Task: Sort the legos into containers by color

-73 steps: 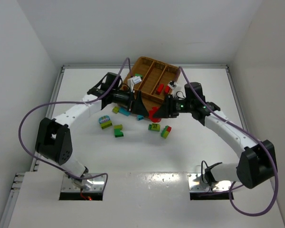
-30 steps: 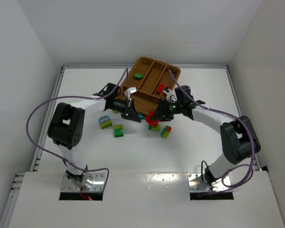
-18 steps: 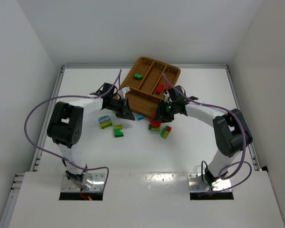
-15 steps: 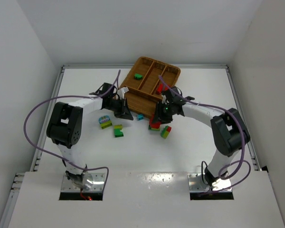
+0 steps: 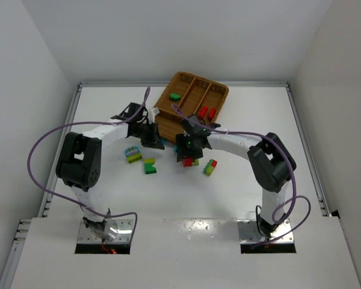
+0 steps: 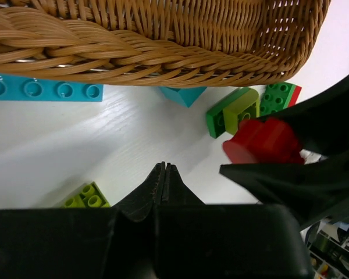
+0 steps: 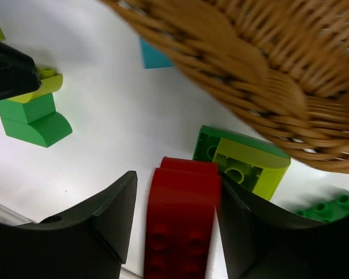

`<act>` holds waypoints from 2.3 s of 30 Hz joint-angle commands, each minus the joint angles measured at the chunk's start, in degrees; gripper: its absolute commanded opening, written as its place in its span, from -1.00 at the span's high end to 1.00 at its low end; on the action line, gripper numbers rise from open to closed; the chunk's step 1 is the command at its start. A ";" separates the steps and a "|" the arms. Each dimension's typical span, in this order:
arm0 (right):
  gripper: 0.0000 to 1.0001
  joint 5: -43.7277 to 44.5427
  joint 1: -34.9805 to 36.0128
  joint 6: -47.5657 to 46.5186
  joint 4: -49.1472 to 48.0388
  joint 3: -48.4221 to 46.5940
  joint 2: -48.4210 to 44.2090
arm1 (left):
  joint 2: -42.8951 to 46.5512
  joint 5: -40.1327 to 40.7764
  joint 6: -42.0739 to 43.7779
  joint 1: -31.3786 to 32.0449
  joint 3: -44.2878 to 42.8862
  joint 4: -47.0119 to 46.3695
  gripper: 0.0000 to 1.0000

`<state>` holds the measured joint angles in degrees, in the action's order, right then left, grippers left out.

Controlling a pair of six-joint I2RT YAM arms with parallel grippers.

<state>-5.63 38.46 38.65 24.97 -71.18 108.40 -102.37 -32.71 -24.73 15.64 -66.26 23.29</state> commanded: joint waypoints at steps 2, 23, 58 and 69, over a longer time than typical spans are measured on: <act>-0.11 4.13 1.62 -0.42 2.10 -3.09 1.02 | 4.02 2.56 -0.85 -0.43 -1.15 1.06 1.00; -0.35 10.81 6.28 -2.36 5.62 -7.93 0.16 | 4.02 4.41 0.30 -2.02 -0.63 3.34 1.00; -0.83 11.52 18.23 16.37 8.08 -1.33 -3.90 | 8.06 10.38 0.82 -2.02 3.77 3.34 1.00; 0.19 13.27 18.23 15.84 7.90 -2.83 -1.44 | 8.59 9.86 0.82 -2.02 4.30 2.81 1.00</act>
<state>6.02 56.82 53.87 33.41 -71.72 107.44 -96.51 -22.48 -24.40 14.17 -62.06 26.89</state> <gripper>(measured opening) 0.448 0.009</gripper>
